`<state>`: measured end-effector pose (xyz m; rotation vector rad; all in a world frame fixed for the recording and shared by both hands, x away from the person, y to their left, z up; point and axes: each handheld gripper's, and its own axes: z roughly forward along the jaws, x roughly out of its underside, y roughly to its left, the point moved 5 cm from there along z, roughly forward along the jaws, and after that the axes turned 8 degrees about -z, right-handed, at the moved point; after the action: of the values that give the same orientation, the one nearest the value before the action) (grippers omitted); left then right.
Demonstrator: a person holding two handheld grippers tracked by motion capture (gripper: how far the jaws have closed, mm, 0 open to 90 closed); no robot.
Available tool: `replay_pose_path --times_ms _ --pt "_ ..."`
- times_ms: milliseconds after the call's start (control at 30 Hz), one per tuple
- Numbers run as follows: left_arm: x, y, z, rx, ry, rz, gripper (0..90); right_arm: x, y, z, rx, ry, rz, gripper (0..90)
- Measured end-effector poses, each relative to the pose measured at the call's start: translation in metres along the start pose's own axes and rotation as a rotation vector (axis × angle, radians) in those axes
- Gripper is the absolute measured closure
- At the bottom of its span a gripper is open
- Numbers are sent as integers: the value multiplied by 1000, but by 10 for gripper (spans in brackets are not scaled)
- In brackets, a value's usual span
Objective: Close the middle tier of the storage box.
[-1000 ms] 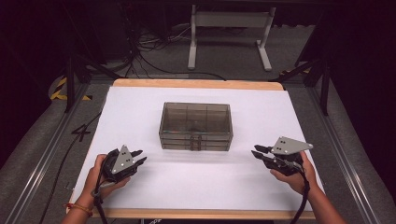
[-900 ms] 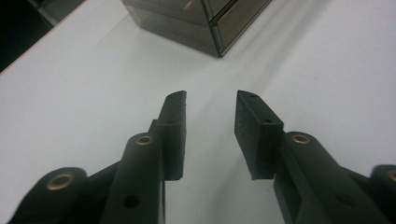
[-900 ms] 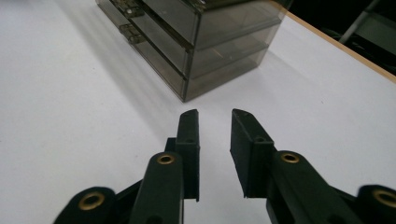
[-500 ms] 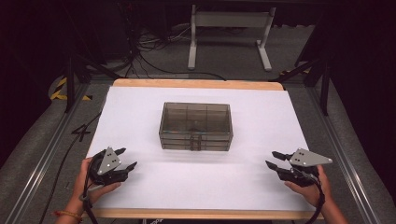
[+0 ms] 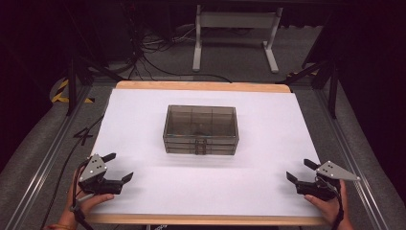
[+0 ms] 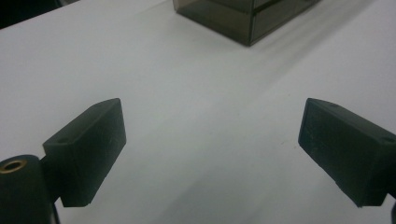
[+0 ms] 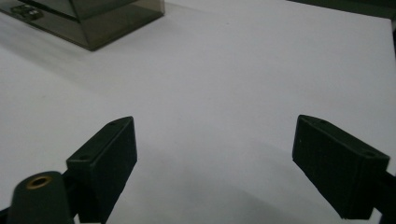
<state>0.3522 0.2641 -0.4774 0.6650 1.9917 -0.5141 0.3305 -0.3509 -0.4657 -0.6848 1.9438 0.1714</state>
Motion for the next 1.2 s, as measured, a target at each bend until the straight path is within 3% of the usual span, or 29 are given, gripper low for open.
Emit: replay_pose_path --times_ms 33,133,233,367,500,700,867,1200 --pt "3 0 2 8 3 -15 65 1 0 0 28 7 -1 130" --pt "4 0 2 10 -7 -15 59 1 1 -1 47 -5 -16 114" --pt "4 4 -1 -5 -31 -45 55 1 -1 -3 45 -20 9 107" --pt "4 3 1 -7 -17 -39 54 1 -3 -5 42 -45 21 103" --pt "4 3 2 -44 -14 -44 50 1 -4 -4 48 -36 35 110" --pt "4 3 2 -50 -12 -50 60 1 -1 -2 47 -23 14 109" --pt "4 2 3 -65 -5 -28 70 1 -2 -1 49 -8 14 98" --pt "4 3 3 -74 -9 -44 77 2 -3 -2 58 -12 21 103"
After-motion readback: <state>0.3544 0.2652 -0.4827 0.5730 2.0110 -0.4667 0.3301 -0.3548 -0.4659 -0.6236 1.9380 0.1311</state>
